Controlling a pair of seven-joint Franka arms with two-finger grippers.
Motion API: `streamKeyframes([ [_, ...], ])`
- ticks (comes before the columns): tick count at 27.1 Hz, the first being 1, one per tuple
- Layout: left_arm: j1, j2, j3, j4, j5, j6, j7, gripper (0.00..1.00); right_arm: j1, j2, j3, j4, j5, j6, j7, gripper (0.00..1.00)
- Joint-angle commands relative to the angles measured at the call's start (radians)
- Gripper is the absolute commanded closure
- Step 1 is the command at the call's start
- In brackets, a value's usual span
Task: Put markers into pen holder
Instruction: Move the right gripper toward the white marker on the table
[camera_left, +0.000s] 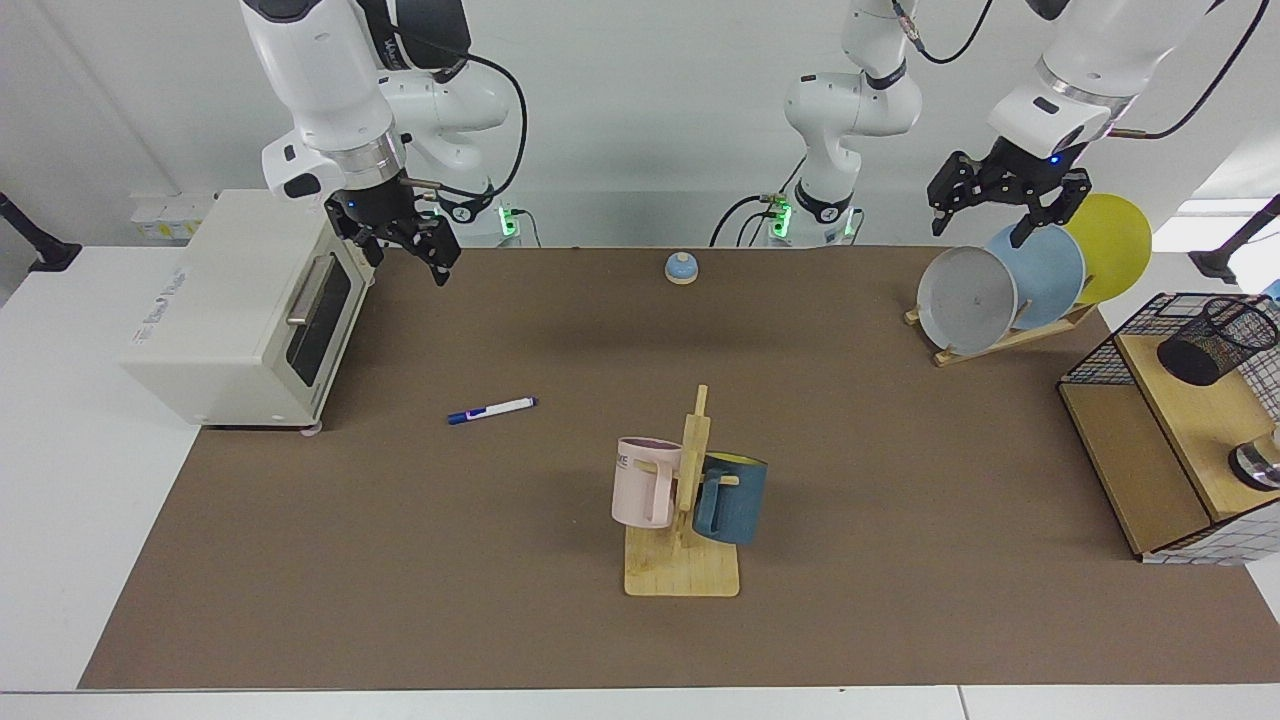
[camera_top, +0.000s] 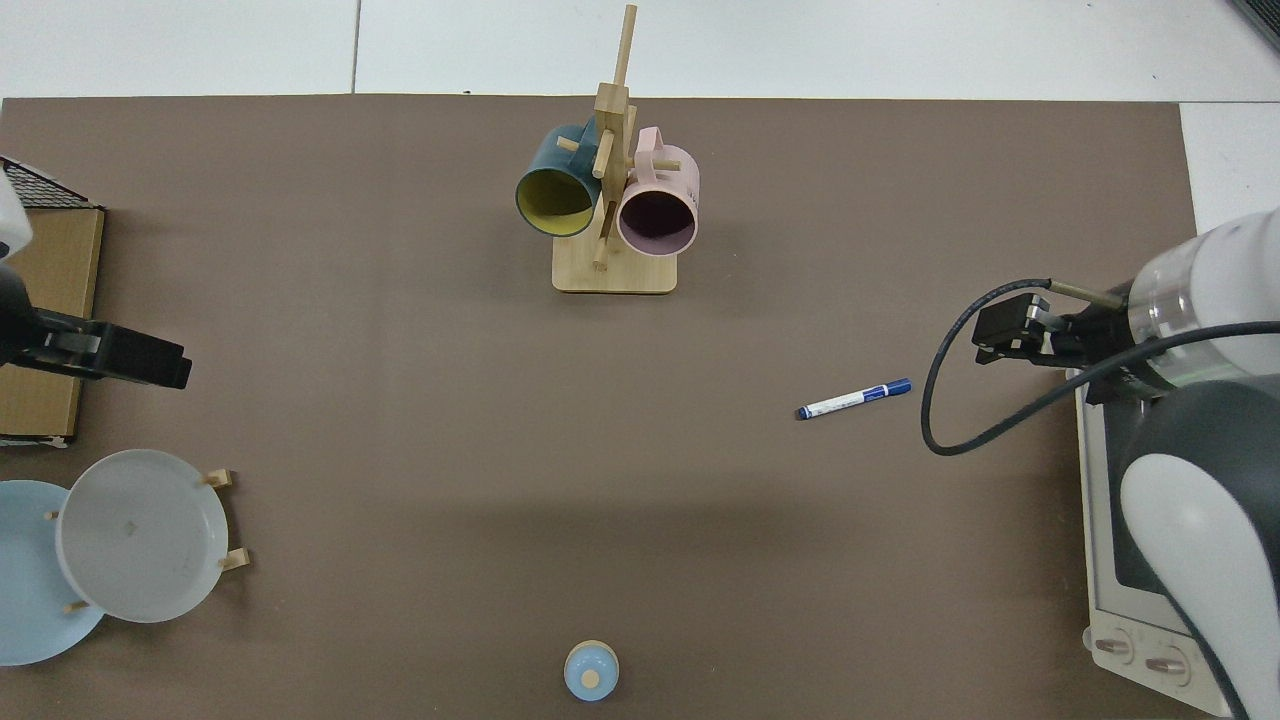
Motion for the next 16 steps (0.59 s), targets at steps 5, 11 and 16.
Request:
streamKeyframes([
  [5, 0.003, -0.034, 0.004, -0.036, -0.015, -0.011, 0.002, 0.00, -0.008, -0.030, 0.010, -0.181, 0.026, 0.234, 0.477, 0.00],
  [11, 0.003, -0.036, 0.004, -0.037, -0.015, -0.011, 0.002, 0.00, -0.016, -0.003, 0.010, -0.264, 0.031, 0.361, 0.692, 0.00],
  [16, 0.003, -0.036, 0.004, -0.037, -0.015, -0.012, 0.002, 0.00, -0.016, 0.045, 0.010, -0.290, 0.029, 0.420, 0.850, 0.00],
])
